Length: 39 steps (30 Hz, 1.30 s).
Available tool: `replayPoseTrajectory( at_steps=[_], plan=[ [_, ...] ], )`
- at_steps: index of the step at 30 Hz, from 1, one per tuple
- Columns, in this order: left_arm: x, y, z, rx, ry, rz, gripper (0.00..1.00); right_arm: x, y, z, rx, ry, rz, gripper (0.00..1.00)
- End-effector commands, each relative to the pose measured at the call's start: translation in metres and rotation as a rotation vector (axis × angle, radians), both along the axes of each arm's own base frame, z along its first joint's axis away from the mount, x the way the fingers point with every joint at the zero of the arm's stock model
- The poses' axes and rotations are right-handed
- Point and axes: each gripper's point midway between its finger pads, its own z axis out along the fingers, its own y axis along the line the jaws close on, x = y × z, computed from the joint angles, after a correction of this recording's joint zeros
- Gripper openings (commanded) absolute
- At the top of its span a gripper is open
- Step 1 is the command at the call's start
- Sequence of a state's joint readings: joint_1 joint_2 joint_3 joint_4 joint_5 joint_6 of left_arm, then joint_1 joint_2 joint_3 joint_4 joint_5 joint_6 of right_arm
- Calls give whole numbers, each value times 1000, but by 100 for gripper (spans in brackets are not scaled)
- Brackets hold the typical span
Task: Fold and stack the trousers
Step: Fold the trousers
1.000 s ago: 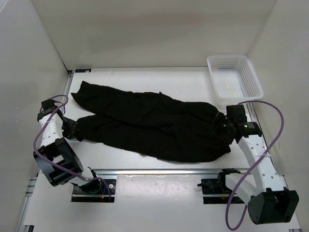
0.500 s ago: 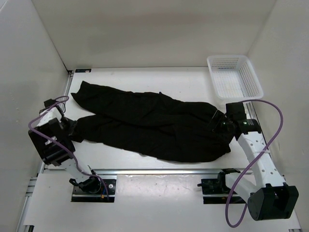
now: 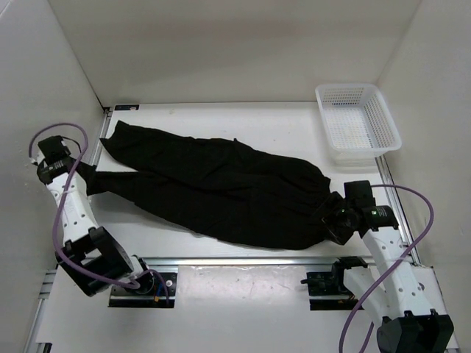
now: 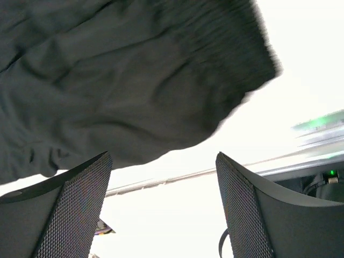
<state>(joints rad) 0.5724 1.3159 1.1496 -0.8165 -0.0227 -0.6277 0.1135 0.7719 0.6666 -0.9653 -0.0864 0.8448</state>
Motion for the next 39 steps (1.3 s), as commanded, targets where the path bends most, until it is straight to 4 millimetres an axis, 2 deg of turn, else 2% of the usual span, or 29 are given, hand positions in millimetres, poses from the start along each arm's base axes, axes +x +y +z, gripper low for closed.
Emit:
replayPoseTrajectory(
  at_steps=[1, 3, 4, 5, 6, 7, 8, 11, 14, 17, 20, 21, 23, 24, 25, 28, 30, 33, 36, 37, 38, 39],
  plan=[
    [3, 9, 12, 35, 2, 21, 10, -13, 0, -5, 14, 54, -42, 83],
    [10, 11, 13, 15, 27, -1, 26, -12, 3, -7, 28, 56, -47, 83],
    [11, 11, 8, -4, 56, -2, 46, -10, 3, -6, 29, 46, -47, 83],
    [8, 11, -6, -35, 118, 2, 58, -10, 3, -6, 29, 46, -47, 83],
    [7, 13, -8, -33, 139, -1, 70, -10, 3, -6, 29, 46, -47, 83],
    [9, 14, -5, -27, 130, 0, 78, -10, 4, -6, 38, 47, -43, 83],
    [6, 18, -5, -17, 137, 6, 80, -13, 4, -6, 36, 57, -43, 83],
    [3, 17, 15, 17, 85, 8, 80, -23, 6, -14, 44, 100, -29, 83],
    [4, 13, 29, 30, 44, -12, 73, -34, 12, -22, 80, 124, -3, 80],
    [3, 4, 27, 2, 39, -44, 66, -41, 16, -32, 111, 144, -13, 76],
    [4, -15, 10, -32, 71, -97, 66, -42, 22, -39, 140, 145, -11, 73],
    [4, -19, 9, -29, 68, -109, 69, -36, 22, -37, 143, 121, -9, 71],
    [5, -23, -2, -40, 86, -121, 74, -34, 20, -47, 126, 133, -16, 71],
    [4, -27, -11, -66, 104, -129, 76, -24, 19, -50, 118, 120, -20, 70],
    [8, -29, -10, -60, 96, -141, 77, -20, 20, -51, 118, 118, -20, 70],
    [10, -37, -17, -80, 110, -166, 76, 4, 16, -61, 84, 95, -44, 67],
    [8, -33, -17, -59, 123, -151, 73, 12, 13, -73, 56, 121, -56, 65],
    [11, -31, -16, -58, 122, -151, 66, 32, 6, -82, 1, 129, -78, 53],
    [15, -31, -9, -50, 103, -165, 64, 47, 1, -77, -38, 102, -87, 16],
    [18, -29, -3, -40, 88, -165, 64, 45, -5, -77, -72, 115, -99, 0],
    [22, -29, -3, -44, 87, -179, 61, 49, -9, -68, -87, 76, -119, 0],
    [27, -29, 5, -40, 62, -200, 60, 52, -14, -59, -107, 49, -142, 0]
  ],
)
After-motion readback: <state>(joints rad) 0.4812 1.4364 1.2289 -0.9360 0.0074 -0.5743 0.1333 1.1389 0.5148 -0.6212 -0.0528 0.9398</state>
